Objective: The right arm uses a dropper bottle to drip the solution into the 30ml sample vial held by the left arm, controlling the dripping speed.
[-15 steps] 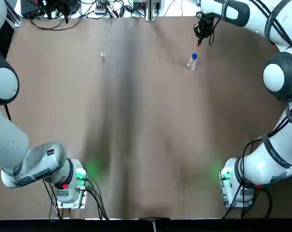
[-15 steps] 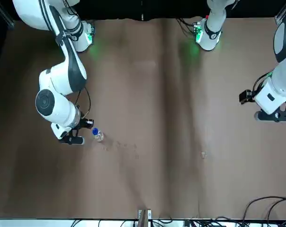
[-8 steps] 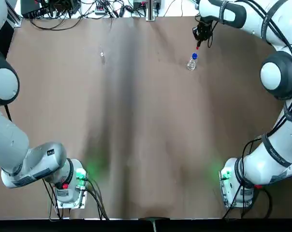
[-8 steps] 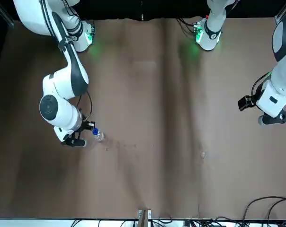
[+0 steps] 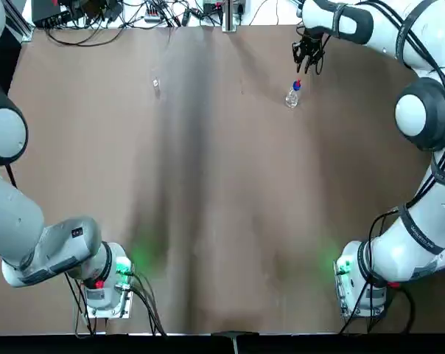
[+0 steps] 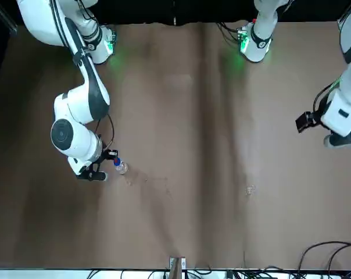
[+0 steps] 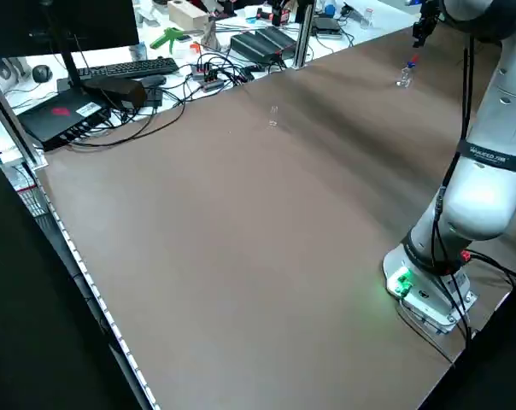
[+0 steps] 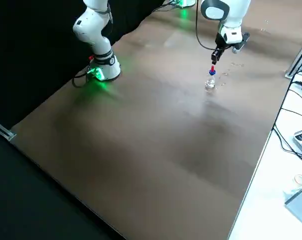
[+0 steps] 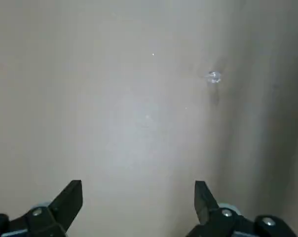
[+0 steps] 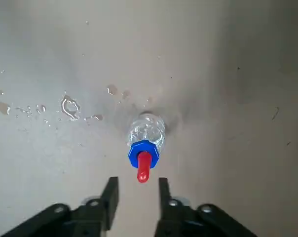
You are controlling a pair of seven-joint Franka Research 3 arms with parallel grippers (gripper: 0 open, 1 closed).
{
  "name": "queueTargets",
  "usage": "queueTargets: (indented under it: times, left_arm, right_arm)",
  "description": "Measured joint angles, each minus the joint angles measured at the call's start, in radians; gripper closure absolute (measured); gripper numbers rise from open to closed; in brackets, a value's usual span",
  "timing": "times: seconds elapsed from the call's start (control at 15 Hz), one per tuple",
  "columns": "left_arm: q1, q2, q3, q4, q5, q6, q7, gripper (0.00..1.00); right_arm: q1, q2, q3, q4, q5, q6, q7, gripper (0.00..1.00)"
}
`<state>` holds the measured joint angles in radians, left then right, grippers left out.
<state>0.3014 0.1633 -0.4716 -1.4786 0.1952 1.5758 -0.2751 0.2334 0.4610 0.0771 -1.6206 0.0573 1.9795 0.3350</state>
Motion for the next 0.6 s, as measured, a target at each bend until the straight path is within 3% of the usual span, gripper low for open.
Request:
queueTargets:
  times: [0.13,0.4,0.6]
  left_arm:
    - [-0.031,-0.021,0.055,-0.002,-0.035,-0.015,0.003,0.0]
    - [-0.173,-0.038,0.253,-0.013,-0.13,-0.019,0.045,0.0]
    - [-0.269,-0.067,0.407,-0.03,-0.192,-0.021,0.101,0.0]
  right_arm:
    - [0.0,-0.001,0.001,0.004,0.0,0.0,0.0,0.48]
    - [-0.017,-0.04,-0.005,0.026,-0.002,-0.021,-0.039,0.41]
    - [-0.077,-0.133,-0.009,0.048,-0.003,-0.129,-0.119,0.34]
